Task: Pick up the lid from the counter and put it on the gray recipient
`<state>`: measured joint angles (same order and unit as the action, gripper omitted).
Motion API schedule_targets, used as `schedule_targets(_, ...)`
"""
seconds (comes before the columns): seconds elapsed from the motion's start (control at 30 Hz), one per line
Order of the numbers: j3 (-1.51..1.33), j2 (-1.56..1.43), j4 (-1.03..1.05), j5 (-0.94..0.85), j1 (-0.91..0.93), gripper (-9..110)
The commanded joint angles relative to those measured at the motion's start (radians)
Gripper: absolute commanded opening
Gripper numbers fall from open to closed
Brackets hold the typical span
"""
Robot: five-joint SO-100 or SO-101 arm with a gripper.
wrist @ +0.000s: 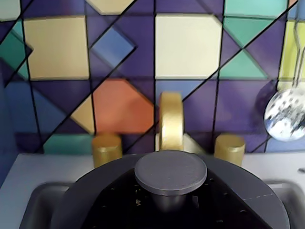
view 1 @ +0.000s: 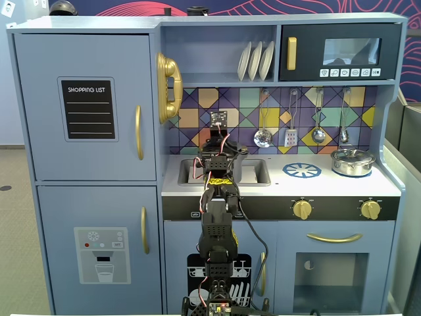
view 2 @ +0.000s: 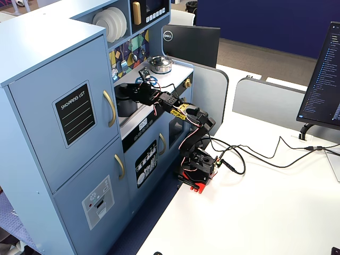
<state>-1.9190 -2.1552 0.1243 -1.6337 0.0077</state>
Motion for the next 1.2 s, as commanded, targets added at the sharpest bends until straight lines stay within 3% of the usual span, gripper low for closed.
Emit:
schedule_targets(0.0,0.014,-0.046,-0.058,-0.003,-0.003,0)
schedule_targets(1.17,-0.043,0.037,-0.143,-0.006,0.037,2)
